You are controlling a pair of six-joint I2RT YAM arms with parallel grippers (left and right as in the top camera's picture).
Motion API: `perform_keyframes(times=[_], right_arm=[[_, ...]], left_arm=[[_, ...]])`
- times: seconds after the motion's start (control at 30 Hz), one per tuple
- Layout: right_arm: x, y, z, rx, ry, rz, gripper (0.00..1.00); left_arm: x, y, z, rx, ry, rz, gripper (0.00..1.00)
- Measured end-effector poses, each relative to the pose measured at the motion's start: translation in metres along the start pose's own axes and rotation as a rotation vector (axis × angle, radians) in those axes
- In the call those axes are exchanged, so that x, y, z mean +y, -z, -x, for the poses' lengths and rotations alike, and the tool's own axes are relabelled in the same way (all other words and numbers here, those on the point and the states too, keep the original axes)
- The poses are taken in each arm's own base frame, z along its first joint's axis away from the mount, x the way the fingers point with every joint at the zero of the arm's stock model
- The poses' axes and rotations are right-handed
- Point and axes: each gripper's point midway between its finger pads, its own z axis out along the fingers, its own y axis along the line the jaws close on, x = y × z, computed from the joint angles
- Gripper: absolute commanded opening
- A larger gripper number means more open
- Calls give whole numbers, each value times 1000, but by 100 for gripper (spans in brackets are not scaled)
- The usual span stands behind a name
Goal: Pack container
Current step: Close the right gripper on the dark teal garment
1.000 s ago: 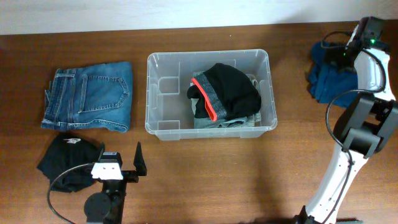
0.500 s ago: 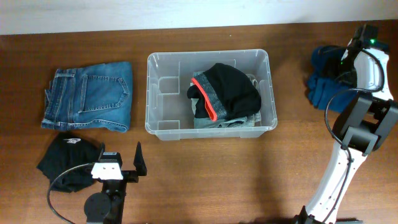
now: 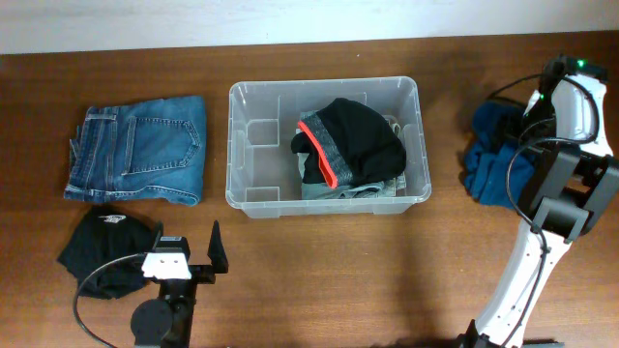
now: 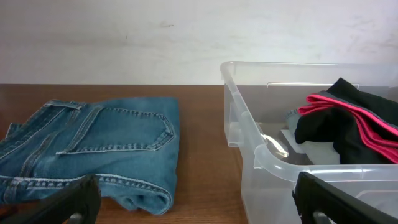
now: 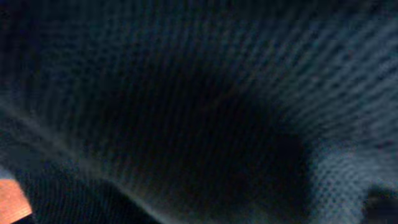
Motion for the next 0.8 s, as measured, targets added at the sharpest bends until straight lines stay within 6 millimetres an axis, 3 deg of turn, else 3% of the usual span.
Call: perform_keyframes(times=[0.63,0.7,0.8], right_arm=[[2,-5,2,-42,63,-4,88],[2,-6,3,-44,68,-4,83],[1,-7,3,-51,87,-12,63]], left_arm=[[0,0,0,0,0,0,99],[0,0,0,0,0,0,99],[0,0,0,0,0,0,99]])
